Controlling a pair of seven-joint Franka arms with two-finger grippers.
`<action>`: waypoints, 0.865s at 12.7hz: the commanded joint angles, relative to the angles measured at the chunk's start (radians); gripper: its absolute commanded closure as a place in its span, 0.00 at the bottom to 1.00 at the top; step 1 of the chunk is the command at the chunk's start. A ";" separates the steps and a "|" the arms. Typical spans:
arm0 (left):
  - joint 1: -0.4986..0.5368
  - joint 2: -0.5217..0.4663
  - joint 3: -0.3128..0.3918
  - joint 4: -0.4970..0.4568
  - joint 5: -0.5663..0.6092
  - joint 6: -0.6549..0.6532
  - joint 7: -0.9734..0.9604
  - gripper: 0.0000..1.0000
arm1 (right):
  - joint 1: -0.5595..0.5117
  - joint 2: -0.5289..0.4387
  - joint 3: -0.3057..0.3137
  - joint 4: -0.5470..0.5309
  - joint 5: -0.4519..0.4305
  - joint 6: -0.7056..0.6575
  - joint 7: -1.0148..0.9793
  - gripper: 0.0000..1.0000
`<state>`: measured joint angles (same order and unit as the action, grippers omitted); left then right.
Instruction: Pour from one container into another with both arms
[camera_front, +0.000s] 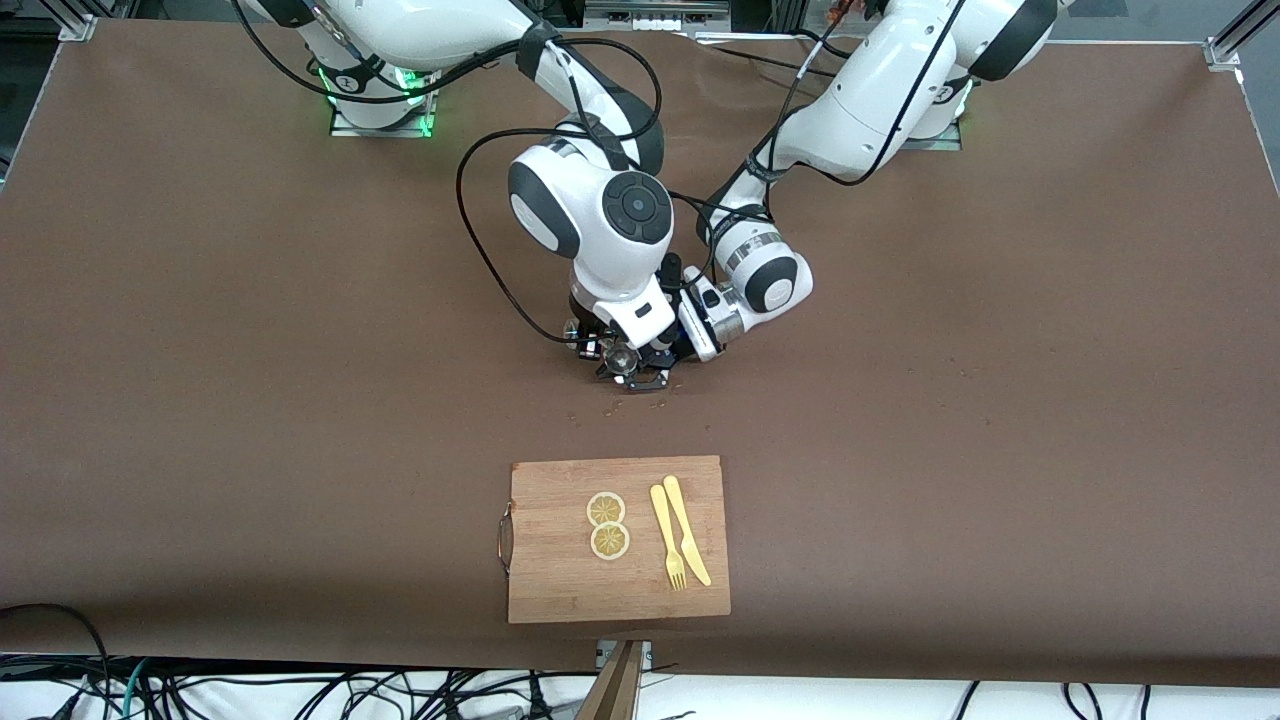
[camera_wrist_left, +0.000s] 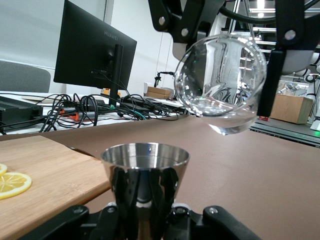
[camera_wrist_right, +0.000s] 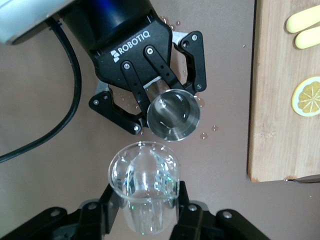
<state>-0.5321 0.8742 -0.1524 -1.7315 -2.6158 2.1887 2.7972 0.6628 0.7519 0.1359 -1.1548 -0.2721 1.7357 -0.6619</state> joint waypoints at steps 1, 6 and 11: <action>-0.014 0.003 -0.010 -0.002 -0.208 0.003 0.298 1.00 | 0.006 0.018 -0.001 0.038 -0.019 -0.015 0.016 0.85; -0.014 0.003 -0.010 -0.002 -0.208 0.003 0.298 1.00 | 0.008 0.026 -0.009 0.038 -0.038 0.010 0.018 0.85; -0.013 0.003 -0.010 -0.002 -0.208 0.003 0.298 1.00 | 0.008 0.035 -0.021 0.040 -0.058 0.041 0.039 0.85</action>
<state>-0.5328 0.8742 -0.1505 -1.7314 -2.6158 2.1887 2.7974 0.6627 0.7647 0.1203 -1.1526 -0.3048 1.7715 -0.6402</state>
